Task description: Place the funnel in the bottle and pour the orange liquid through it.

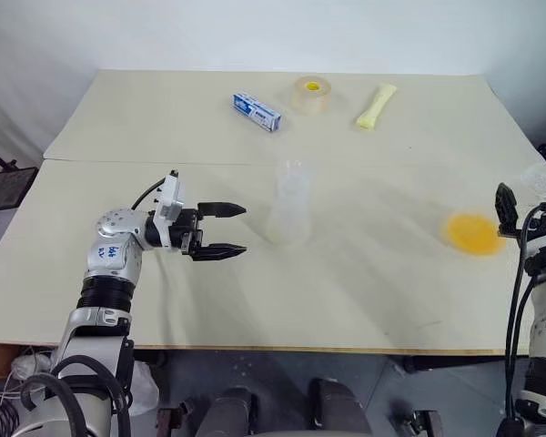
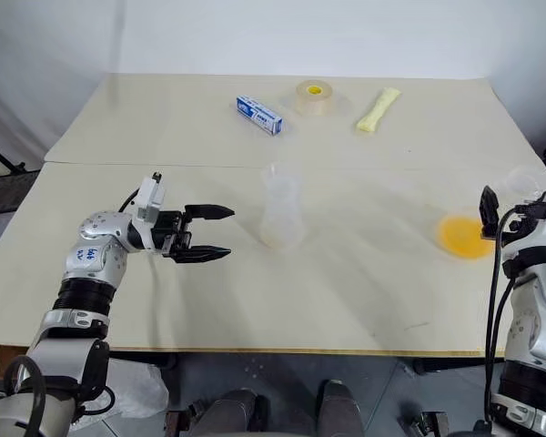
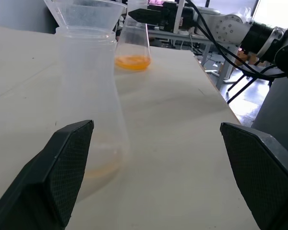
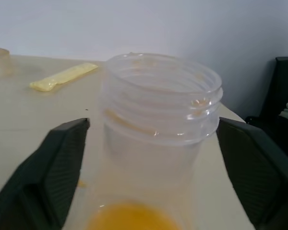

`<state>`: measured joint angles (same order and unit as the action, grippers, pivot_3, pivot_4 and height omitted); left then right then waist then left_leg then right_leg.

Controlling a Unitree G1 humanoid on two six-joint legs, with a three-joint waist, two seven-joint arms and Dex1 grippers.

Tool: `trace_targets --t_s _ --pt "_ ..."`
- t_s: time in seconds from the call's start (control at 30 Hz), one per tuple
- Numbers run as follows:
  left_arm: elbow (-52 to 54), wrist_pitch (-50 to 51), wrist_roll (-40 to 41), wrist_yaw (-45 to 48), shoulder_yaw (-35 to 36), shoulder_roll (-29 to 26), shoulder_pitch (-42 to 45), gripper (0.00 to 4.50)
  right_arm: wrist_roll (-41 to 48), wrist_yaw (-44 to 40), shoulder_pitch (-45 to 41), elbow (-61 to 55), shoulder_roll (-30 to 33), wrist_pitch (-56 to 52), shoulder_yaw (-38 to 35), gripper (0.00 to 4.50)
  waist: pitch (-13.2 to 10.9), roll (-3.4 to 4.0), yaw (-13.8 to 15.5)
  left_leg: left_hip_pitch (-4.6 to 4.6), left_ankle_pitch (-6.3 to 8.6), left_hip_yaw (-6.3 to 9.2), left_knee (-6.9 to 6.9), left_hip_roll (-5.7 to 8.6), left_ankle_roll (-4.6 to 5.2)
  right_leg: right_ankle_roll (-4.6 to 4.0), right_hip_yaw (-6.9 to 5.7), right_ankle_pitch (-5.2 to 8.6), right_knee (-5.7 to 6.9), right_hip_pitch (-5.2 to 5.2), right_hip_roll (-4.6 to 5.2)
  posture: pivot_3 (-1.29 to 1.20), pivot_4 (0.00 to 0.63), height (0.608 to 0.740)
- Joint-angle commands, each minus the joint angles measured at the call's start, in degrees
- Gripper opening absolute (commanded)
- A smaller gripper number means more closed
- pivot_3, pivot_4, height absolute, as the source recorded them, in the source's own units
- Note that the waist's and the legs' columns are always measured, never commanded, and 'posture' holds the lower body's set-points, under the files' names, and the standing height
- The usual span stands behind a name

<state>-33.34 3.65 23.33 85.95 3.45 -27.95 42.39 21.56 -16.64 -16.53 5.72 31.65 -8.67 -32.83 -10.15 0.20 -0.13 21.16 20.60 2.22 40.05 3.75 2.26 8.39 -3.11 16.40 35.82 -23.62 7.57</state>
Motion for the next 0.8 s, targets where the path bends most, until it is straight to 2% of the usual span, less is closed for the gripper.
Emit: trace_targets --t_s 0.03,0.07,0.1,0.27,0.47,0.57,0.67,0.8 --pt "0.3 -0.8 0.8 1.2 0.5 -0.2 1.3 4.50 1.1 0.5 -0.3 -2.5 0.4 1.3 -1.3 2.96 0.0 0.00 0.1 0.00 0.00 0.00 0.00 0.00 0.00 0.00 0.00 0.00 0.00 0.00 0.00 0.00 0.150 0.740" --pt "0.2 -0.9 0.8 1.2 0.6 -0.2 1.3 4.50 1.3 0.6 -0.2 -3.1 0.3 1.1 -1.2 2.59 0.0 0.00 0.1 0.01 0.00 0.01 0.00 0.00 0.00 0.00 -0.01 0.00 0.00 0.00 0.01 0.00 0.150 0.740" --pt "0.0 -1.0 0.8 1.2 0.6 -0.2 1.4 4.50 1.4 0.7 -0.2 -3.4 0.2 1.0 -1.2 2.41 0.0 0.00 0.1 0.01 0.00 0.01 0.00 0.01 0.00 0.00 0.00 0.00 0.00 0.00 0.01 0.00 0.150 0.740" --pt "-1.0 -1.5 0.7 1.3 0.6 -0.1 1.6 4.50 1.9 1.9 0.3 -11.2 -0.5 -1.3 0.4 2.42 0.0 0.04 0.0 0.03 0.00 0.01 0.00 0.01 0.00 0.00 0.00 0.00 0.00 -0.03 0.02 0.00 0.150 0.740" --pt "-4.0 -3.4 0.1 1.7 0.5 0.4 2.8 4.50 0.8 3.2 -0.9 -23.9 0.7 -8.7 6.8 2.42 0.0 0.04 0.0 0.04 0.00 0.00 0.00 0.00 0.00 0.00 0.00 0.00 0.00 -0.05 0.00 0.00 0.150 0.740" --pt "-6.9 -5.5 -0.2 1.5 0.7 1.1 4.4 4.50 -0.7 3.4 -2.6 -26.8 1.8 -11.6 9.7 2.42 0.0 0.04 0.1 0.05 0.00 0.00 0.01 0.02 0.00 0.00 0.01 0.00 0.00 -0.06 0.01 0.00 0.150 0.740" --pt "-12.0 -9.0 -0.7 1.4 1.2 2.1 7.7 4.50 -4.4 3.1 -9.1 -31.0 4.4 -18.2 18.4 2.42 0.0 0.05 0.0 0.08 0.00 -0.01 0.02 0.06 0.00 0.00 0.00 0.00 0.00 -0.08 0.03 0.00 0.150 0.740" --pt "-17.2 -12.0 -1.5 1.5 1.5 2.5 10.6 4.50 -13.7 1.4 -14.5 -33.2 7.9 -19.2 29.7 2.42 0.0 0.05 0.1 0.14 0.00 0.02 -0.02 0.04 0.00 0.00 -0.06 0.00 0.00 -0.17 0.00 0.00 0.150 0.740"
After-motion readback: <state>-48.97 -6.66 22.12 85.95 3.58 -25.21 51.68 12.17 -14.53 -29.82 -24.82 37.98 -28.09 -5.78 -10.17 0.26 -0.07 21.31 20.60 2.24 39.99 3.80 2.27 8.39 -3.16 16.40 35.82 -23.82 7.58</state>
